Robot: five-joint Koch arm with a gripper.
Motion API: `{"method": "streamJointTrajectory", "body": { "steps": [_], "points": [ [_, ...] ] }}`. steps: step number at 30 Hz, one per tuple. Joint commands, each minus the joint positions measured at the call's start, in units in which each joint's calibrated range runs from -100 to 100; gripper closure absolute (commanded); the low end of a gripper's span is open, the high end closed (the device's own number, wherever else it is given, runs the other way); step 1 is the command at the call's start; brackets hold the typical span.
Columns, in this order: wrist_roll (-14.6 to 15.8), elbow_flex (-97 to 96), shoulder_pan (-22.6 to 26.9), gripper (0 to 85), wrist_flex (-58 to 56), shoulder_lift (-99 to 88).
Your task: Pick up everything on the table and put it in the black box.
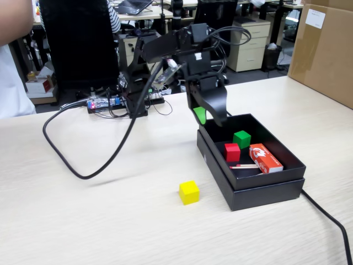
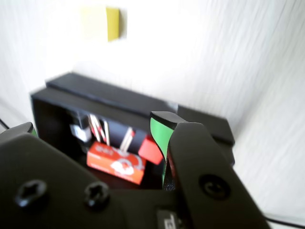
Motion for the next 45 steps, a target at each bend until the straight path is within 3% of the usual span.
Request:
{"method": "streamJointTrajectory", "body": {
  "steps": [1, 13, 25, 34, 38, 40, 45],
  "points": [
    [-2.6, 1.8, -2.4, 37.5, 2.4, -2.6],
    [-2.6, 10.0, -4.2, 37.8, 7.3, 21.8],
    [-3.1, 14.0, -5.9, 38.3, 10.1, 32.5],
    [-3.4, 14.0, -5.9, 58.8, 10.4, 34.2],
    [-3.4, 13.9, -5.6, 62.1, 10.4, 34.5],
    [-3.4, 14.0, -5.5, 68.0, 10.4, 34.4],
    [-3.2, 14.3, -5.4, 68.5, 11.4, 34.4]
  ]
}}
